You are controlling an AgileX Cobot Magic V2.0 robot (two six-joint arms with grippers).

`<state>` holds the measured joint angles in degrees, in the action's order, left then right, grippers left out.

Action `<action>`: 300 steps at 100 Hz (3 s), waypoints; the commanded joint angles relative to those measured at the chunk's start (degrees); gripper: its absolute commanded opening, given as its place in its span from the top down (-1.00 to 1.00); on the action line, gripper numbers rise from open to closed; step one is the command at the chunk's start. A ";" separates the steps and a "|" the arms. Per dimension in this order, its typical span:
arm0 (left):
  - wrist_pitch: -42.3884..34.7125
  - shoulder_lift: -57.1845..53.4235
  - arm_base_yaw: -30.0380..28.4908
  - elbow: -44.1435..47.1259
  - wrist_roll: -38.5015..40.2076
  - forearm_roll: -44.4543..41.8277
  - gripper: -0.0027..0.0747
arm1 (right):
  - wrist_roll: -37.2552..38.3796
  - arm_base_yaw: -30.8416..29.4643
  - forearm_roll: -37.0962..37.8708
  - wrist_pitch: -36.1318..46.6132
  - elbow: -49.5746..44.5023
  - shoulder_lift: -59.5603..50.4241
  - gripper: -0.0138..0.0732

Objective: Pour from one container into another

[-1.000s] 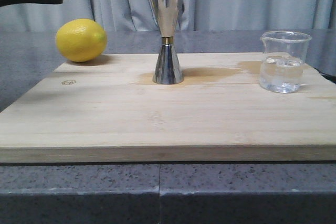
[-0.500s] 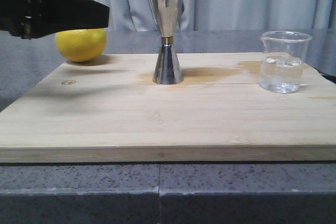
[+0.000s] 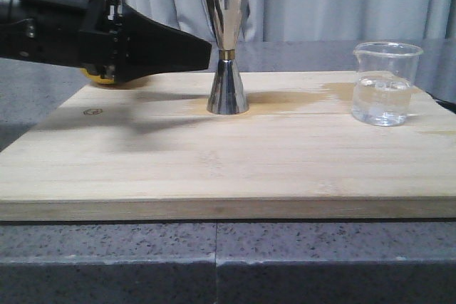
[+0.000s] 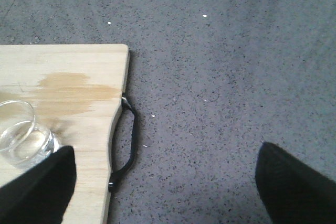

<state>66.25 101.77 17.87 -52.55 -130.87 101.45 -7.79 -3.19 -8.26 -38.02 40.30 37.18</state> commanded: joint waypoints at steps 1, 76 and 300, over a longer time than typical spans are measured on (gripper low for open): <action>6.43 -0.97 1.63 -3.14 -0.26 4.66 -0.19 | -0.76 -0.31 -0.20 3.73 2.07 0.36 -0.76; 6.22 2.71 5.56 -8.60 -0.26 4.66 -0.17 | -0.76 -0.31 -0.20 3.73 2.07 0.36 -0.76; 5.93 2.27 5.56 -11.29 -0.15 4.56 0.77 | -25.77 -0.31 -26.29 1.60 2.20 8.10 -0.76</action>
<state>66.13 106.83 22.90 -62.26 -131.03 101.43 -32.32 -3.19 -32.75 -38.25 40.31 44.84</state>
